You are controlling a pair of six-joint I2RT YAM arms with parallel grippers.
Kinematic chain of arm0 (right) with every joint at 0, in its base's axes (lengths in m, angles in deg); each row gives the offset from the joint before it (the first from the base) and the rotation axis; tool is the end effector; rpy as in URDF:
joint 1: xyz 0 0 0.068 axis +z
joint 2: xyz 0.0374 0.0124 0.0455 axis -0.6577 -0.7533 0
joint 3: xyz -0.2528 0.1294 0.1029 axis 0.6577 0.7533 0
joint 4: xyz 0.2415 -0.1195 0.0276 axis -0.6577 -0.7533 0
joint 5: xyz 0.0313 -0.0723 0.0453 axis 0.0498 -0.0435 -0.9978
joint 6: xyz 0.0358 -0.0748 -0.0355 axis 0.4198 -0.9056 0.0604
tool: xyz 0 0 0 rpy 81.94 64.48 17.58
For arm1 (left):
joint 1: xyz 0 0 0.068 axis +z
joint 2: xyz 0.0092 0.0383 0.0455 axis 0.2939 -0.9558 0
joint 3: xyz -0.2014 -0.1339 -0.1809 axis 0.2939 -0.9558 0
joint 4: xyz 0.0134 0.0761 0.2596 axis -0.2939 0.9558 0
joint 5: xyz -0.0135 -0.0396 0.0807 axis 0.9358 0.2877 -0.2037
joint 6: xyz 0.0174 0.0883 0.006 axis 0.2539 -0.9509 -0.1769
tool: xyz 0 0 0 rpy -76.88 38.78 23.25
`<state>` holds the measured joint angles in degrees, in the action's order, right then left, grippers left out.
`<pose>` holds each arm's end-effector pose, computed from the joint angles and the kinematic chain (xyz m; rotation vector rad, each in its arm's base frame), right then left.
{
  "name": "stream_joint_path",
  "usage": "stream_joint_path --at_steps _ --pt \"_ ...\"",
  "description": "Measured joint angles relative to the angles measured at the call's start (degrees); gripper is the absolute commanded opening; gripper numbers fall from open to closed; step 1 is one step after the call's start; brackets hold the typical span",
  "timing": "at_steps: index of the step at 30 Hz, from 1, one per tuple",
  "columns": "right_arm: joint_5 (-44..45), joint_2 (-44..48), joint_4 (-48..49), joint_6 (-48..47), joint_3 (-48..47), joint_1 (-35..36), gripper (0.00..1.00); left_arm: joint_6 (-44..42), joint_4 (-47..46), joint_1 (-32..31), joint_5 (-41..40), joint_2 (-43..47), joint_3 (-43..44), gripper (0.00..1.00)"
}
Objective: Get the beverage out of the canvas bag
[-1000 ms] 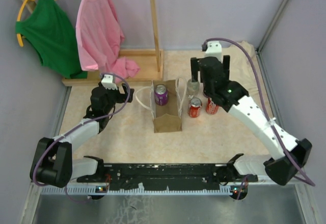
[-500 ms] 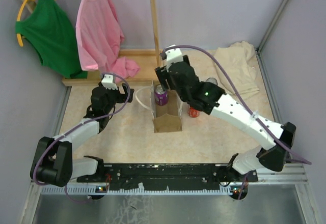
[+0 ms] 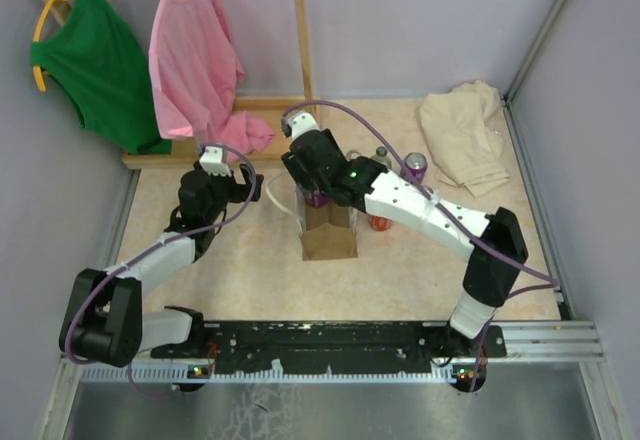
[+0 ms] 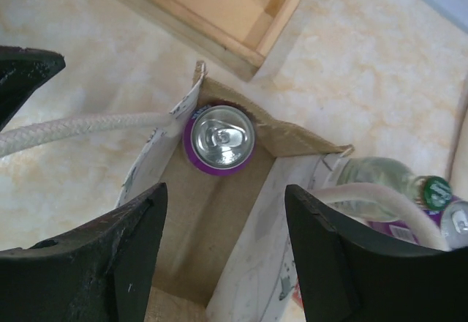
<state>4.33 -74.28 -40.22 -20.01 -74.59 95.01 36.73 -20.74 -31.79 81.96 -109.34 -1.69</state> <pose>0.2795 0.3183 0.3502 -0.6460 2.0159 0.0506 0.2961 -0.0811 0.2339 0.1167 1.7894 -0.3362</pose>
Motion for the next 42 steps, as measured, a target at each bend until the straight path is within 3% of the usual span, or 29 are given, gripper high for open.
stream_joint_path --at_steps 4,12,24,42 --pt "-4.04 -2.82 0.07 2.19 0.02 -1.33 0.69 0.0 0.0 0.0 -0.07 0.0 0.0 1.0" --pt "-10.73 -4.09 1.14 5.92 0.9 -6.99 0.93 0.0 0.0 -0.04 -0.39 0.0 0.0 1.0" --pt "-14.38 -9.49 1.57 7.04 1.25 -7.23 0.94 -0.02 0.0 -0.04 -0.5 0.0 0.0 1.0" --pt "-12.63 -16.2 3.58 7.58 1.25 -7.61 0.93 -0.02 0.0 -0.04 -0.7 0.0 0.0 1.0"
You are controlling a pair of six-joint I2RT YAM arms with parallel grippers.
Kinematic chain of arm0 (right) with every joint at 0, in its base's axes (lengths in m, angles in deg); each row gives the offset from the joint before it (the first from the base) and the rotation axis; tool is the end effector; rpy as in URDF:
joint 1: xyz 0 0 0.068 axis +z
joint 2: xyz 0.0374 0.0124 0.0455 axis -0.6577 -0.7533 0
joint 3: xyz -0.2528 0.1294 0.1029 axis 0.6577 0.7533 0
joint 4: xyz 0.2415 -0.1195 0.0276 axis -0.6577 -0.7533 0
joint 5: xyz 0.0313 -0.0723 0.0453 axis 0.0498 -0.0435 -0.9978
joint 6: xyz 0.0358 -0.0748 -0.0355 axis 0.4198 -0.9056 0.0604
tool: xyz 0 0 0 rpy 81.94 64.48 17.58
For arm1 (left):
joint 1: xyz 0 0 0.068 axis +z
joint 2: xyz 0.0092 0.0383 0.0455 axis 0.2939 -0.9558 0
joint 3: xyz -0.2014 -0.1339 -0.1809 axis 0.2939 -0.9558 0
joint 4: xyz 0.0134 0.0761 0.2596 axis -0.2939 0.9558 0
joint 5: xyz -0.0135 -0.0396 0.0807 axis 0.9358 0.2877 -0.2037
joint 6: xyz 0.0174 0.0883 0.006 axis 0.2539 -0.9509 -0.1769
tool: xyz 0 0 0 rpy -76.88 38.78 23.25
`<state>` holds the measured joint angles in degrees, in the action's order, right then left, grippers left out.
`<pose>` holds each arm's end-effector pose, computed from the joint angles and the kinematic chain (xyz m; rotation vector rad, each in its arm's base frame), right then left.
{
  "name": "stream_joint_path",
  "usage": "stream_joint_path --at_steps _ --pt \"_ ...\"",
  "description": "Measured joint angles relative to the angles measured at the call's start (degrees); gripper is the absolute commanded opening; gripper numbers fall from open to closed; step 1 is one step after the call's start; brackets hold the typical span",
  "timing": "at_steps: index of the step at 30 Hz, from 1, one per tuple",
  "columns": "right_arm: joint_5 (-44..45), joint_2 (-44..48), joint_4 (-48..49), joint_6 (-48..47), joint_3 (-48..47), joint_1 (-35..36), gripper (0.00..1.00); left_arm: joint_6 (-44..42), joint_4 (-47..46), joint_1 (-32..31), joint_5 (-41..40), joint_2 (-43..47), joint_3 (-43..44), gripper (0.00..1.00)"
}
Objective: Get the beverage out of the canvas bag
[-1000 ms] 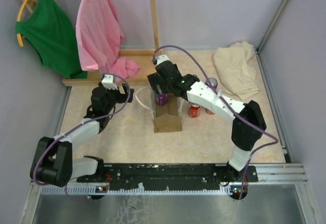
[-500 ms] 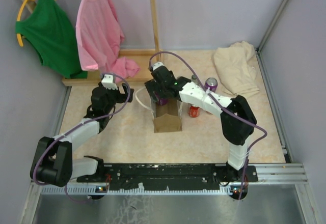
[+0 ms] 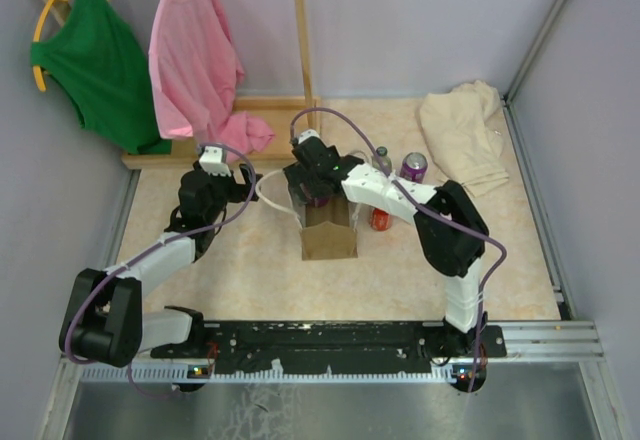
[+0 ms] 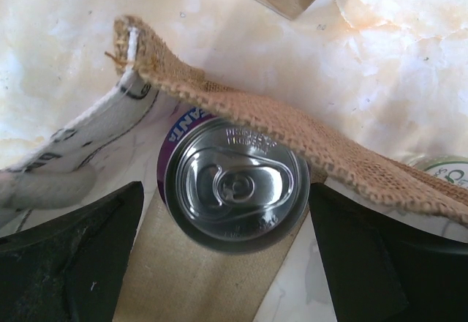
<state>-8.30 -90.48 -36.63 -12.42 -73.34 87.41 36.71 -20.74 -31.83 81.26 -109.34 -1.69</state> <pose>0.3473 0.3318 0.2217 -0.6062 2.3264 0.1320 0.2963 -0.0803 0.2339 0.1088 1.7892 -0.3256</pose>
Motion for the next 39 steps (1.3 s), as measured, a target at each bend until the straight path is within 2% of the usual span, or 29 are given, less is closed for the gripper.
stream_joint_path --at_steps 5,7,13,18,19,20,32,39 --pt "0.15 -1.7 1.79 0.87 -0.04 -0.39 0.86 -0.04 0.0 0.0 0.0 -0.09 0.0 1.0" --pt "0.2 -2.36 2.38 1.09 -0.04 -0.57 0.77 -0.11 0.0 0.0 -0.02 -0.2 0.0 1.0" --pt "1.07 -2.82 3.3 2.01 -0.04 -0.72 0.42 -0.22 0.0 0.0 -0.09 -0.28 0.0 1.0" --pt "1.31 -2.82 3.56 2.25 0.13 -0.72 0.31 -0.35 0.0 0.0 -0.09 -0.66 0.0 1.0" --pt "1.36 -2.8 3.85 2.23 0.33 -0.72 0.25 -0.37 0.0 0.0 -0.09 -0.74 0.0 1.0" --pt "1.42 -2.8 4.09 2.23 0.39 -0.72 0.02 -0.37 0.0 0.0 -0.09 -0.83 0.0 1.0" --pt "0.79 -2.67 6.38 -1.44 1.11 -0.13 0.0 -0.39 0.0 0.0 -0.15 -1.01 0.0 1.0" --pt "2.05 -2.36 3.32 -5.86 -1.75 2.16 0.0 -0.37 -0.02 0.0 -0.15 -0.98 0.0 1.0"
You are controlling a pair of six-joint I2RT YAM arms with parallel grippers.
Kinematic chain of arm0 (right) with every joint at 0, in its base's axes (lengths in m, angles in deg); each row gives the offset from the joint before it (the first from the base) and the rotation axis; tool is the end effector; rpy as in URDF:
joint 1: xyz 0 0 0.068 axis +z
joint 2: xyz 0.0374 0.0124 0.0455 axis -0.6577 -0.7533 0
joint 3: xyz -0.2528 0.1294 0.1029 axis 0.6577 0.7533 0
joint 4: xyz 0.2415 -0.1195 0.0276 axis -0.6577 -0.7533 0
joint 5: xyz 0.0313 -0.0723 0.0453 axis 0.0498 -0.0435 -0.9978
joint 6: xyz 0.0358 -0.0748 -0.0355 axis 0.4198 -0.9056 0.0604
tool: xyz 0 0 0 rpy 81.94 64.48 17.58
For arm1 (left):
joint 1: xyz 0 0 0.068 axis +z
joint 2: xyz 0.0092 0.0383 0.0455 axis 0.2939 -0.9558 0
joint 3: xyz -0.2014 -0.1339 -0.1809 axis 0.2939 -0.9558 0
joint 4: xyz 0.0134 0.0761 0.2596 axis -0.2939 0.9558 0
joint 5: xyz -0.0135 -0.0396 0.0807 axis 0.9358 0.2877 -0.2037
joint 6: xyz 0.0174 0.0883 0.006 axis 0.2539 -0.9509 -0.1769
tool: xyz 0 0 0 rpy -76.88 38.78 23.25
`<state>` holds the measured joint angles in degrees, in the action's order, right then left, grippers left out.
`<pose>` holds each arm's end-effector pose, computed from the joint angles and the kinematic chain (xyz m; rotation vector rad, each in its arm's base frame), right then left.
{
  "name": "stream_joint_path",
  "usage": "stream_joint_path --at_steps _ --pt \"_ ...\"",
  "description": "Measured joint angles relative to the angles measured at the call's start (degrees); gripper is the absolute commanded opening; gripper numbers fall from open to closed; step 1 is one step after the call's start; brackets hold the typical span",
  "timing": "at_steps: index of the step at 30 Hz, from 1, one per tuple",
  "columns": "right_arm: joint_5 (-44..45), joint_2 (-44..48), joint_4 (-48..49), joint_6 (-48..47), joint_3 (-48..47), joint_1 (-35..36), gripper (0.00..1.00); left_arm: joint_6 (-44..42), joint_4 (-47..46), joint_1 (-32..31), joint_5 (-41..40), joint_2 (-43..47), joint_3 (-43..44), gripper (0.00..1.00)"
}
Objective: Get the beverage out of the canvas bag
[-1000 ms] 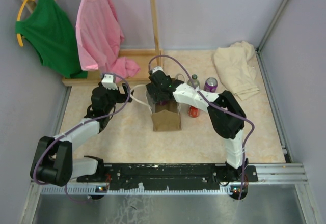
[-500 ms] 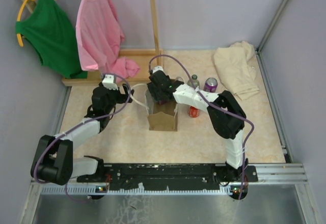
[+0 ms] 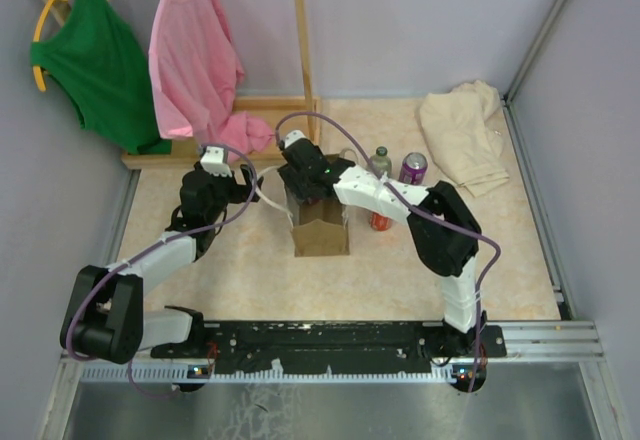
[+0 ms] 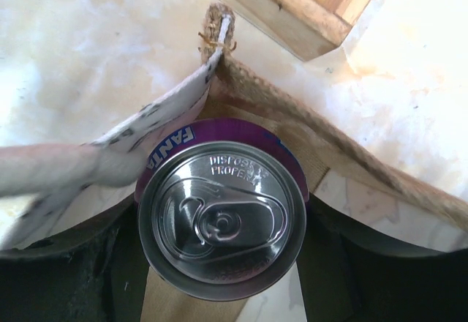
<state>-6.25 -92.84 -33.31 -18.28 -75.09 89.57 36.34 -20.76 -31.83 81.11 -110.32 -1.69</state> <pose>0.3469 0.3544 0.2198 -0.7253 2.2327 0.0901 0.2984 -0.0806 0.2291 0.1134 1.8053 -0.3166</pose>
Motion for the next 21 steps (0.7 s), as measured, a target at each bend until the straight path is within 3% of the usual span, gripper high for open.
stream_joint_path --at_steps 21 --pt "6.75 11.23 -9.57 -3.1 -12.09 3.19 0.0 0.02 -0.02 0.0 0.02 1.29 -0.37 1.0"
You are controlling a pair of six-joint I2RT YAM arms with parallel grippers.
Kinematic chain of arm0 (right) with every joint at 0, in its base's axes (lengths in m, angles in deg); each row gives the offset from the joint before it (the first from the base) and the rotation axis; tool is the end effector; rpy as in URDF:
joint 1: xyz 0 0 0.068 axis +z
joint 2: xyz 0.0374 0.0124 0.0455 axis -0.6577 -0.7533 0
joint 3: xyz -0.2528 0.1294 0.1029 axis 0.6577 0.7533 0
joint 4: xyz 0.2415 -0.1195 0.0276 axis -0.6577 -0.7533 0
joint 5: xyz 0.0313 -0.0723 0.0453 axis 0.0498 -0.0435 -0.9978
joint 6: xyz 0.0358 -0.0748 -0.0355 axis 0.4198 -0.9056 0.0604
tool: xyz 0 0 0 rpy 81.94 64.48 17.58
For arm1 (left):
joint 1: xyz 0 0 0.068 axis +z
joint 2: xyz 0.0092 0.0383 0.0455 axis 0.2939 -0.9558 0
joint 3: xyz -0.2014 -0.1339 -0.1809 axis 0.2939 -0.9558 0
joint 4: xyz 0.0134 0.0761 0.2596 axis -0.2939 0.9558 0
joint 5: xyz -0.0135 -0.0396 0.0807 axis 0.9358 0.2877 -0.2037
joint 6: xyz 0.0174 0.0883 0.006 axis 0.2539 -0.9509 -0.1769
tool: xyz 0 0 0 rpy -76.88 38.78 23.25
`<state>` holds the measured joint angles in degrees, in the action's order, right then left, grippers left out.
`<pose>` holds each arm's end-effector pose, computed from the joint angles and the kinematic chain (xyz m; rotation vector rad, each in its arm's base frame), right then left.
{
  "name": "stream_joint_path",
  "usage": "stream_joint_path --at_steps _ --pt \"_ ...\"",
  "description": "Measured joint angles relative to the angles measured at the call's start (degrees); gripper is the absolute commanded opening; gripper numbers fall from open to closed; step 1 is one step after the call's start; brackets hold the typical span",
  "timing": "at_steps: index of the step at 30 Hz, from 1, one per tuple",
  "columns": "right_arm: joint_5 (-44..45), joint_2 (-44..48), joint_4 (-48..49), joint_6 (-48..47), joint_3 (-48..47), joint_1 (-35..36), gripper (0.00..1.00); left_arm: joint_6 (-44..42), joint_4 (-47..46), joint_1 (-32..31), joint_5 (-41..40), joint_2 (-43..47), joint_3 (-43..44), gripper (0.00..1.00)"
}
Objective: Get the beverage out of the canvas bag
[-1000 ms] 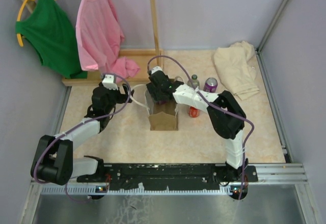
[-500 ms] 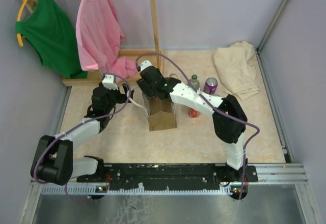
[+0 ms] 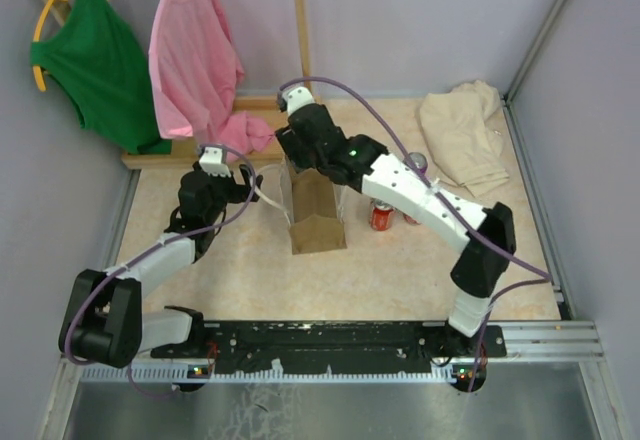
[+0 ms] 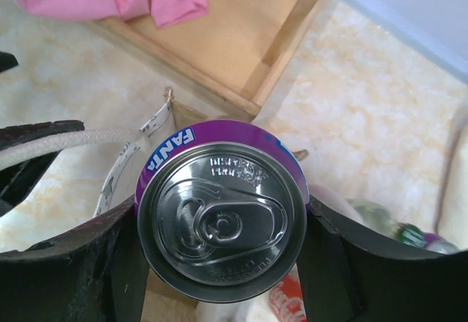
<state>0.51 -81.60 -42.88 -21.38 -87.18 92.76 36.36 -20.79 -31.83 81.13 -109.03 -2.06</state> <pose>0.3123 0.3408 0.3726 -0.6480 1.9964 0.1057 0.2948 -0.0797 0.2332 0.1126 1.7887 -0.3192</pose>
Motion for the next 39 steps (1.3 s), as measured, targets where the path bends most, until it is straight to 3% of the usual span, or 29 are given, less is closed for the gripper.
stream_joint_path --at_steps 8,18,30,39 --pt "4.02 12.81 -2.38 -0.81 -0.15 0.02 0.0 0.02 0.0 0.0 0.02 0.0 -0.02 1.0" --pt "15.45 26.4 -8.63 1.68 2.25 0.02 0.0 0.0 0.0 0.0 0.0 -0.02 -0.02 1.0" --pt "15.93 46.05 -31.19 24.35 24.15 0.0 0.0 0.42 -0.04 0.0 1.29 -0.2 -0.02 1.0" --pt "12.87 50.14 -27.8 31.82 46.1 -0.07 0.0 0.72 -0.07 -0.02 2.6 -1.05 -0.02 1.0"
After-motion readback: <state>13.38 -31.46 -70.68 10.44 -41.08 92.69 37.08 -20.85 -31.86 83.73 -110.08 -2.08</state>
